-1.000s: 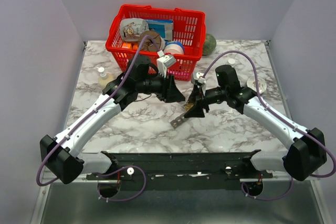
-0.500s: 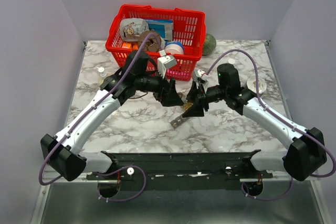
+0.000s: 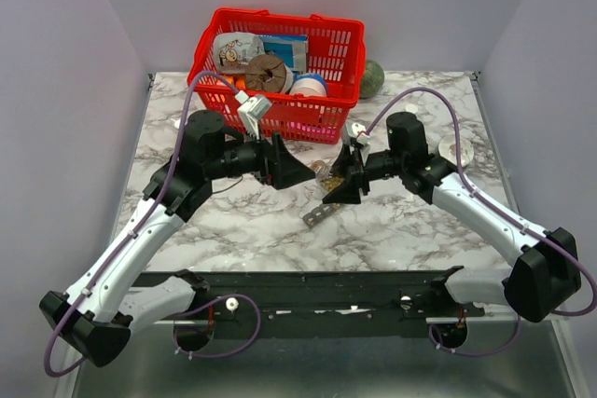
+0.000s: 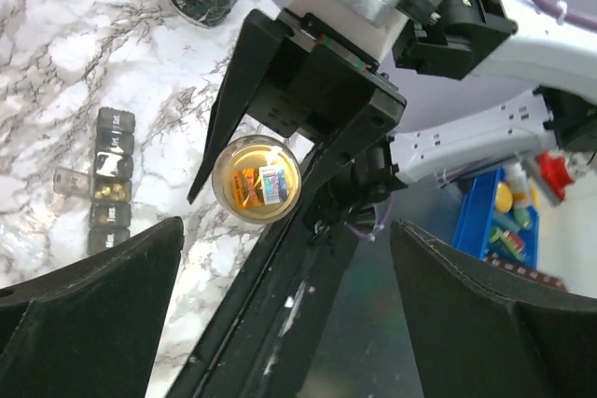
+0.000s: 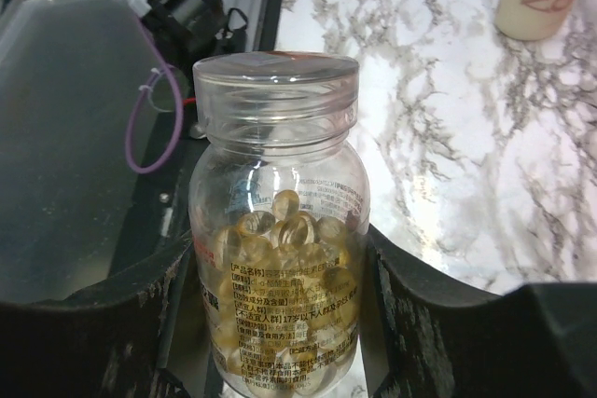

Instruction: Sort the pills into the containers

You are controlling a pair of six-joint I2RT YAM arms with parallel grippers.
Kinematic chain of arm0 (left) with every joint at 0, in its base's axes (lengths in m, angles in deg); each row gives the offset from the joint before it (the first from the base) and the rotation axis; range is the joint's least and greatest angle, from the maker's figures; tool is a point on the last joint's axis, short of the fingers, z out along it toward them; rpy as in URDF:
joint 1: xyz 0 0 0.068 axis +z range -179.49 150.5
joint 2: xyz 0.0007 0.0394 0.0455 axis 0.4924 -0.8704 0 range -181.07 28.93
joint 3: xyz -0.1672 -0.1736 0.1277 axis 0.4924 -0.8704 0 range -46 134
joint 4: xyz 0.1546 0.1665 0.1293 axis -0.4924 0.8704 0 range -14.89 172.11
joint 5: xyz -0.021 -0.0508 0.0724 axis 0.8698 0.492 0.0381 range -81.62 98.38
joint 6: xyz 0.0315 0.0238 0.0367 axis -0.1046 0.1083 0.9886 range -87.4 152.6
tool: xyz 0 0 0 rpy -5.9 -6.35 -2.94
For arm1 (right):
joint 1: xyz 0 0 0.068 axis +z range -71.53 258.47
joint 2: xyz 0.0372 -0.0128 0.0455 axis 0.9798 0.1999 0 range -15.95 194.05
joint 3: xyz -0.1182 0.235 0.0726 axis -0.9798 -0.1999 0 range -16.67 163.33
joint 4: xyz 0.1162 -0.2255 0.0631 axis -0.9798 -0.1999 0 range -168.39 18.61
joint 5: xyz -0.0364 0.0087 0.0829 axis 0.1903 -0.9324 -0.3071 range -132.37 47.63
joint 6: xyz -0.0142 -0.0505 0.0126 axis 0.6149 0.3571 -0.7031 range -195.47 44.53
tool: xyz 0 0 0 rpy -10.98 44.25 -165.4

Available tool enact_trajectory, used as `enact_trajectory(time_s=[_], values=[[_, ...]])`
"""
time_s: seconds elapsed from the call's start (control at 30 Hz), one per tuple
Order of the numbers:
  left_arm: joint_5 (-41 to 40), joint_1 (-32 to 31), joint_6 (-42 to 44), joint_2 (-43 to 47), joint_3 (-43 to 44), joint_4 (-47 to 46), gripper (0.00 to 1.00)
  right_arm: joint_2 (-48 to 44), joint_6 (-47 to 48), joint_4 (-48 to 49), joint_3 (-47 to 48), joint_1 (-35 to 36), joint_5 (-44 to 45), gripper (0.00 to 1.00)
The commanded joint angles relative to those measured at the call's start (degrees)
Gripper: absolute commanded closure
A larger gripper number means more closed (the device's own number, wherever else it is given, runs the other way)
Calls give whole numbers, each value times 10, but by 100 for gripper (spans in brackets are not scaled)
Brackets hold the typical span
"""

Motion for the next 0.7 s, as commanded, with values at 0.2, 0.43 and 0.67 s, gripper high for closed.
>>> enact_trajectory(time_s=[0.2, 0.43, 0.67], values=[[-178, -41, -264, -29, 2, 16, 3, -2, 52, -31, 25, -1, 77, 99], [-219, -64, -241, -92, 42, 51, 11, -5, 56, -33, 24, -1, 78, 99], [-220, -74, -216, -105, 53, 68, 27, -4, 56, -33, 25, -1, 75, 99]])
